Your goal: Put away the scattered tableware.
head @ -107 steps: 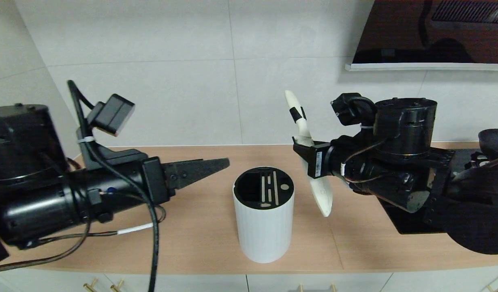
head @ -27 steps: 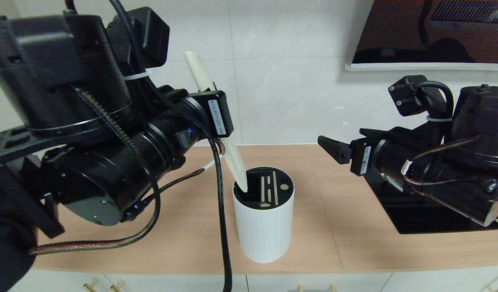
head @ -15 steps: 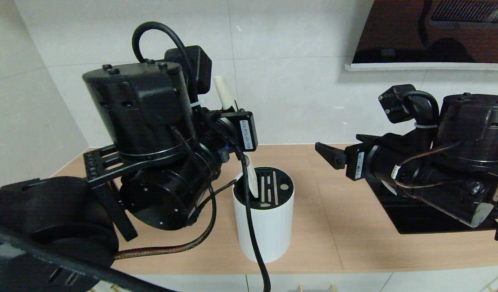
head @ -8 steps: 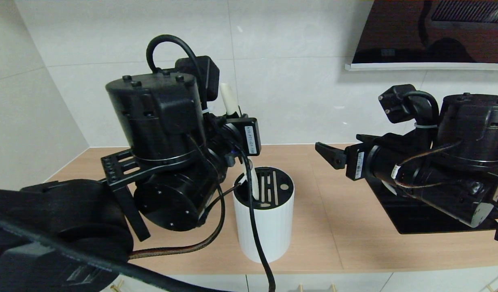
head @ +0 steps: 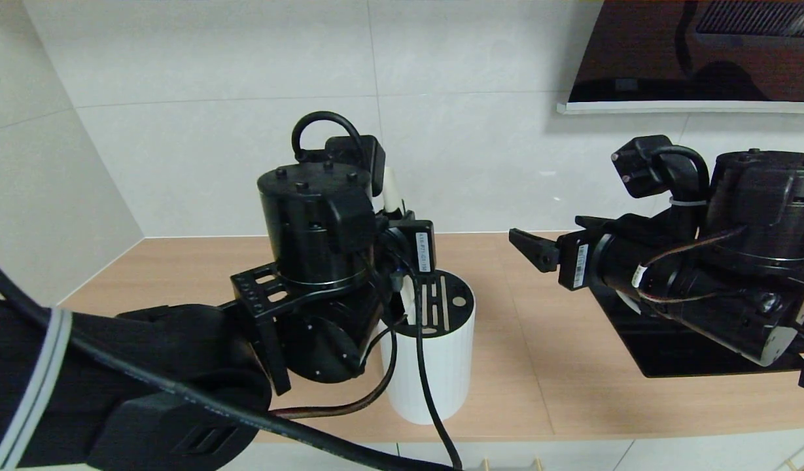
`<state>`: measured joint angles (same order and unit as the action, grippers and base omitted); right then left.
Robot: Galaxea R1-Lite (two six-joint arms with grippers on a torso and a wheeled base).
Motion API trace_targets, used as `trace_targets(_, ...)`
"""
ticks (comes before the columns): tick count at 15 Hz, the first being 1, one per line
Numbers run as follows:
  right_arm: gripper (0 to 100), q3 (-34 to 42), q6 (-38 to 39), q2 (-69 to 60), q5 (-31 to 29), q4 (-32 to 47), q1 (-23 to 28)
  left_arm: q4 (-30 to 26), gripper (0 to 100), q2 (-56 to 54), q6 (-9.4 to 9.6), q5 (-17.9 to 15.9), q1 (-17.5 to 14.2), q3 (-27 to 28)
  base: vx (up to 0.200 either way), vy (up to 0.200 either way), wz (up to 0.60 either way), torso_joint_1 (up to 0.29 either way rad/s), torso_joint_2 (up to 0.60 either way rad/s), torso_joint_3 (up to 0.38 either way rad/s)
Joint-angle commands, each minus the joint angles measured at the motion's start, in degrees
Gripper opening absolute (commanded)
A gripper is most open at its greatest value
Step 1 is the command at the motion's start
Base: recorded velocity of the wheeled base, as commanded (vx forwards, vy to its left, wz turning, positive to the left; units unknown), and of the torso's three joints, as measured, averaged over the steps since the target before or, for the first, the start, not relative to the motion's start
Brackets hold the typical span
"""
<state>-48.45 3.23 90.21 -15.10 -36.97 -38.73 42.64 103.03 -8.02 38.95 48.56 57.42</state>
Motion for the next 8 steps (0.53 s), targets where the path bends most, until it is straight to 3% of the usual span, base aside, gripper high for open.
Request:
trace_targets(1, 100, 0.0, 0.0, 0.0, 0.0, 0.1, 0.0, 1.5, 0, 2.4, -0.06, 0.2, 0.0, -0.9, 0.0, 0.0, 0.0, 0.0, 0.0, 0.0)
trace_targets(8, 100, 0.0, 0.0, 0.1, 0.0, 0.2, 0.0, 2.1, 0, 6.9, -1.29, 0.3, 0.0, -2.0, 0.0, 0.0, 0.0, 0.0, 0.0, 0.0)
